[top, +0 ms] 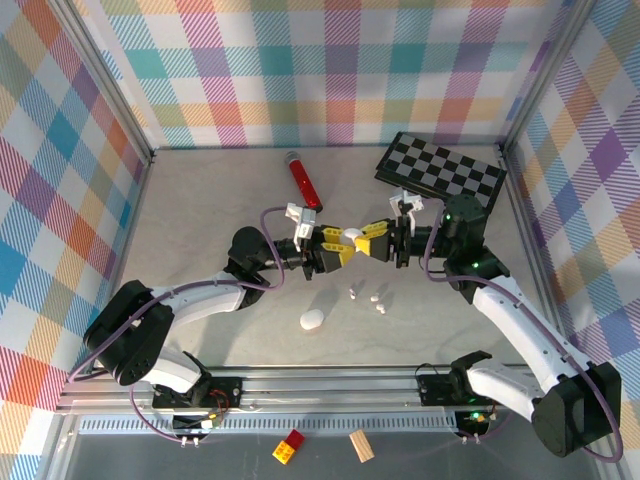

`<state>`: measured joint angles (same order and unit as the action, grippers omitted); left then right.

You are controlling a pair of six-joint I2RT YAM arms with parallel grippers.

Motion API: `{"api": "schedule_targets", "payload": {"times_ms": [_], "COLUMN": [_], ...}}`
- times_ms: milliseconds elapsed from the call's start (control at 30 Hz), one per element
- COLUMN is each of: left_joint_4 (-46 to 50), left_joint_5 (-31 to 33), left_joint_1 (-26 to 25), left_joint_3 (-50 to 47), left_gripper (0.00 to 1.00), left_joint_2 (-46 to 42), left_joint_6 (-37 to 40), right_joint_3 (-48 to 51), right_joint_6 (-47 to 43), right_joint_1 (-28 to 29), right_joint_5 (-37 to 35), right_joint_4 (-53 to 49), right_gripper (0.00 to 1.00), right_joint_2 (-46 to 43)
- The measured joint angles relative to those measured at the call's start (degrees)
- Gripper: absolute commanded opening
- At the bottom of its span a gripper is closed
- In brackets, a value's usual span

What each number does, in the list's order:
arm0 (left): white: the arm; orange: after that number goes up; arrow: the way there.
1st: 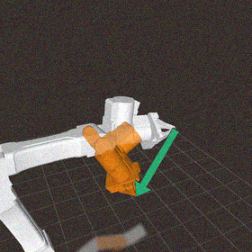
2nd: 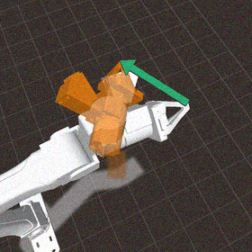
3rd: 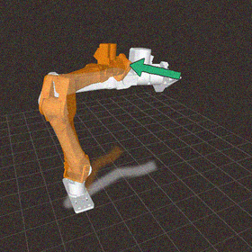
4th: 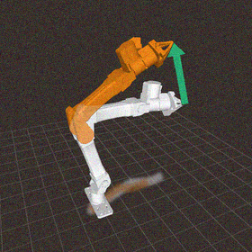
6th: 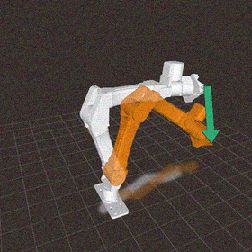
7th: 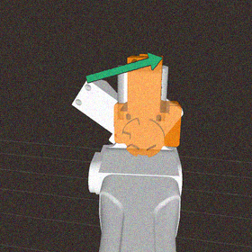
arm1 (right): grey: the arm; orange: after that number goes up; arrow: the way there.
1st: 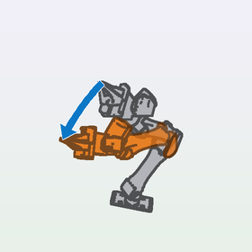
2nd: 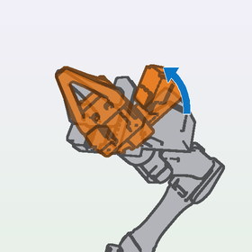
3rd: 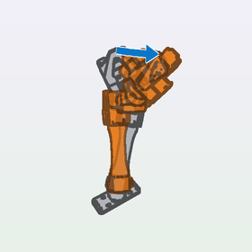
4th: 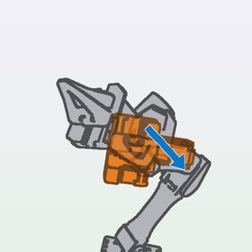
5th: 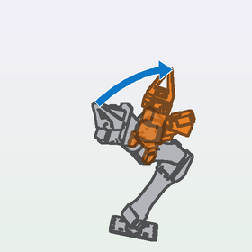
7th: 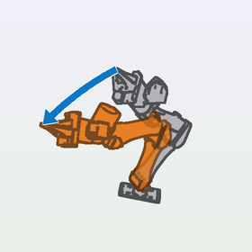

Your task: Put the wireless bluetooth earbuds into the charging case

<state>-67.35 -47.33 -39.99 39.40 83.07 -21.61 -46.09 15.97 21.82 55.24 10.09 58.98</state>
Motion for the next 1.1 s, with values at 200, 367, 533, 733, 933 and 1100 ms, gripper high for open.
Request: {"api": "schedule_targets", "payload": {"times_ms": [200,367,533,733,933,1100], "left_joint_4": [0.1,0.7,2.8,6.6,10.3,11.3], "left_joint_5": [-0.2,-0.5,-0.6,1.4,1.9,2.5], "left_joint_1": [0.0,0.0,-0.1,0.0,-0.1,0.1], "left_joint_3": [0.0,0.2,0.2,0.1,0.0,-1.3], "left_gripper": [0.21,0.11,0.09,0.09,0.09,0.09], "left_joint_2": [0.0,0.0,-0.1,-0.7,-1.5,-1.8], "left_joint_6": [0.0,0.2,3.9,9.2,13.5,16.2], "right_joint_3": [0.0,0.0,-0.4,-1.4,-3.9,-3.9], "right_joint_6": [-0.5,-1.8,-1.4,-0.3,0.1,1.5], "right_joint_1": [0.0,0.0,0.3,0.4,0.4,0.4], "right_joint_5": [0.4,0.1,-3.8,-11.5,-18.2,-18.4], "right_joint_4": [-0.2,-1.4,-4.0,-6.1,-8.5,-8.5], "right_gripper": [0.18,0.29,0.53,0.60,0.74,0.96], "right_joint_2": [-0.2,-0.6,-0.6,-0.6,1.7,1.5]}}
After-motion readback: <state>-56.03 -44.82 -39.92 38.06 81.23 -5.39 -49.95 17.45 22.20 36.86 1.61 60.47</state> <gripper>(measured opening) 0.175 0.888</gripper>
